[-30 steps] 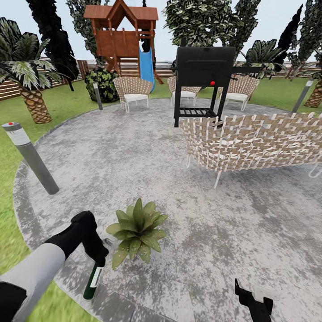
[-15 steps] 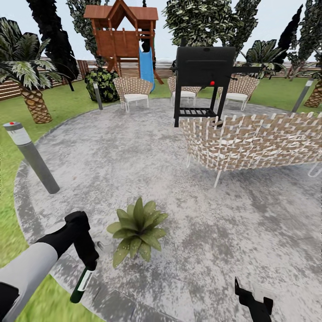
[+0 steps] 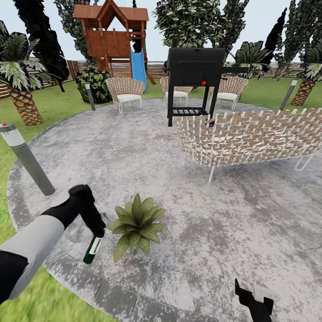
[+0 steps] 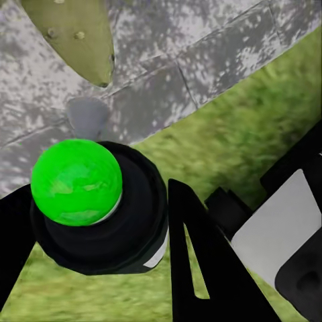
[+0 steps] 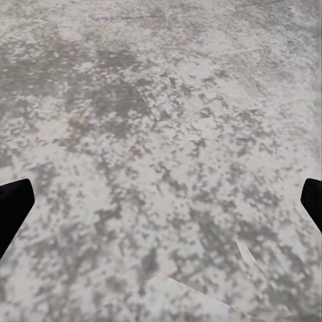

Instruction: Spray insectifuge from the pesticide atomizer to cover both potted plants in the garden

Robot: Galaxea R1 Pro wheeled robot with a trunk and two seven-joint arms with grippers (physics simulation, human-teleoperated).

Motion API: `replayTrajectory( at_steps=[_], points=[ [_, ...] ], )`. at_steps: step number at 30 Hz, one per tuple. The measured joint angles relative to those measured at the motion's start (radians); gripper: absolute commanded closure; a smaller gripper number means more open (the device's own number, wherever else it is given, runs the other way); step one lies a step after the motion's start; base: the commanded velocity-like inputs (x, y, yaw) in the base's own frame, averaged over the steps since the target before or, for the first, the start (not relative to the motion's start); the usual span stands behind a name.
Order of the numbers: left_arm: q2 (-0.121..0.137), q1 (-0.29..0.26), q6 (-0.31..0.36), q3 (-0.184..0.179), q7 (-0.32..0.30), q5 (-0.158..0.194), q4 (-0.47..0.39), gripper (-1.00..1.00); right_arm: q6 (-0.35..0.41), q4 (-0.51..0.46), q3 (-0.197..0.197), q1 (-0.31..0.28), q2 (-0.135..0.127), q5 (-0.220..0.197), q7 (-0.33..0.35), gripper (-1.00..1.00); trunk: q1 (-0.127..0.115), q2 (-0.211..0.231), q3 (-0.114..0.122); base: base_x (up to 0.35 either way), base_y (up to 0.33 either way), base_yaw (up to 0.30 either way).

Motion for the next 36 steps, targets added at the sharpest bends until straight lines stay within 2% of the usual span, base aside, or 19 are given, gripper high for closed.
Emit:
replayTrajectory(
  at_steps=[3, 5, 9, 10, 17, 22, 27, 34, 36],
  points=[
    [-0.01, -0.037, 0.0, 0.0, 0.0, -0.045, 0.003, 1.0, 0.0, 0.0, 0.0, 0.0, 0.0, 0.0, 0.0, -1.0, 0.0, 0.0, 0.0, 0.0, 0.0, 0.0],
    [-0.022, -0.079, 0.0, 0.0, 0.0, -0.111, 0.004, 1.0, 0.0, 0.0, 0.0, 0.0, 0.0, 0.0, 0.0, -1.0, 0.0, 0.0, 0.0, 0.0, 0.0, 0.0],
    [-0.039, -0.092, -0.001, 0.002, 0.0, -0.208, 0.004, 1.0, 0.0, 0.0, 0.0, 0.001, 0.0, 0.0, -0.001, -1.0, 0.0, 0.0, 0.0, 0.0, 0.0, 0.0],
    [-0.04, -0.09, -0.001, 0.003, 0.0, -0.22, 0.005, 1.0, 0.0, 0.0, 0.0, 0.0, 0.0, 0.0, -0.001, -1.0, 0.0, 0.0, 0.0, 0.0, 0.0, 0.0],
    [-0.046, -0.08, -0.002, 0.005, 0.0, -0.232, 0.006, 1.0, -0.001, 0.0, 0.0, 0.001, 0.0, 0.0, -0.001, -1.0, 0.0, 0.0, 0.0, 0.003, 0.0, -0.151],
    [-0.048, -0.078, -0.004, 0.005, 0.0, -0.232, 0.006, 1.0, 0.0, 0.0, 0.0, 0.001, 0.0, 0.0, -0.001, -1.0, 0.0, 0.0, 0.0, 0.205, 0.103, -0.279],
    [-0.048, -0.078, -0.005, 0.005, 0.0, -0.233, 0.006, 1.0, -0.001, 0.0, 0.0, 0.001, 0.0, -0.001, -0.001, -1.0, 0.0, 0.0, 0.0, 0.191, 0.257, -0.266],
    [-0.048, -0.077, -0.01, 0.004, 0.0, -0.234, 0.006, 1.0, -0.001, 0.0, 0.0, 0.0, 0.0, -0.001, -0.001, -1.0, 0.0, 0.0, 0.0, 0.011, 0.319, -0.027],
    [-0.062, -0.077, -0.009, 0.004, 0.0, -0.233, 0.005, 1.0, -0.001, 0.0, 0.0, 0.0, 0.0, 0.0, -0.001, -1.0, 0.0, 0.0, 0.0, 0.0, 0.264, -0.001]
  ],
)
